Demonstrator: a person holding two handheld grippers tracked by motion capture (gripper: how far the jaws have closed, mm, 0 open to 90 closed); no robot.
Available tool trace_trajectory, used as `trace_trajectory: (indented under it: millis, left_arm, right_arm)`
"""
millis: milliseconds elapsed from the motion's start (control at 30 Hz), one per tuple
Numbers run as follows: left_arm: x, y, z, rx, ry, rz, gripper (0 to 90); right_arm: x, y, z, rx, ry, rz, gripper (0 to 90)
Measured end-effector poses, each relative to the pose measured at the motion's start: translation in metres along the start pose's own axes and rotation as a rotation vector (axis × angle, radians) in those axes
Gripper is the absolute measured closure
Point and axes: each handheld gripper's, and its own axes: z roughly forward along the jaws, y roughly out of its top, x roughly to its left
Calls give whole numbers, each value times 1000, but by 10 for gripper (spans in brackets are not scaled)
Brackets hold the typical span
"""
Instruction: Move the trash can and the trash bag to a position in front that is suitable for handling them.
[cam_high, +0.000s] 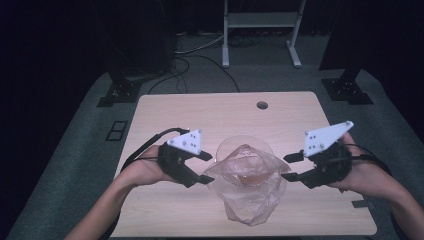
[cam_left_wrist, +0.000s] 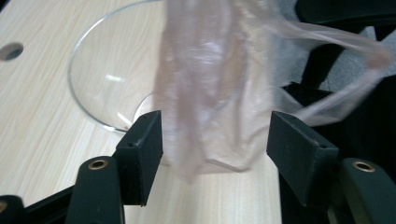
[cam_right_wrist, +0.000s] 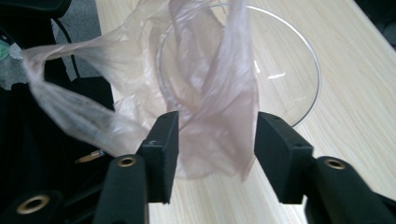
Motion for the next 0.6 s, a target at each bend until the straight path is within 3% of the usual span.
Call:
trace_trajectory:
  millis: [133,200,233,267,300,333,367,400,600]
  left_arm:
    - [9,5,11,23,-28,-14,355]
    - [10,6,14,33,-36,-7,436]
    - [12,7,19,53,-23,4,544]
    - [12,7,19,53,-23,4,622]
    - [17,5,24,55,-8,-4,721]
    - [17,5,24,55,-8,-4,784]
    - [21,1,29,50,18,-17,838]
    - [23,-1,32,49,40,-23,872]
    - [32,-4,37,25,89,-40,898]
  right_arm:
    - [-10,10,8,19,21,-2,486]
    - [-13,11,11,27,25,-4,491]
    - [-18,13,20,66,38,-1,614]
    - [-18,13,20,66,38,-1,614]
    - [-21,12,28,104,46,-3,754]
    - [-21,12,28,104,46,-3,754]
    - [-24,9,36,152,27,-9,848]
    - [-24,7,39,165,17,-5,867]
    - [-34,-1,45,189,-46,14,880]
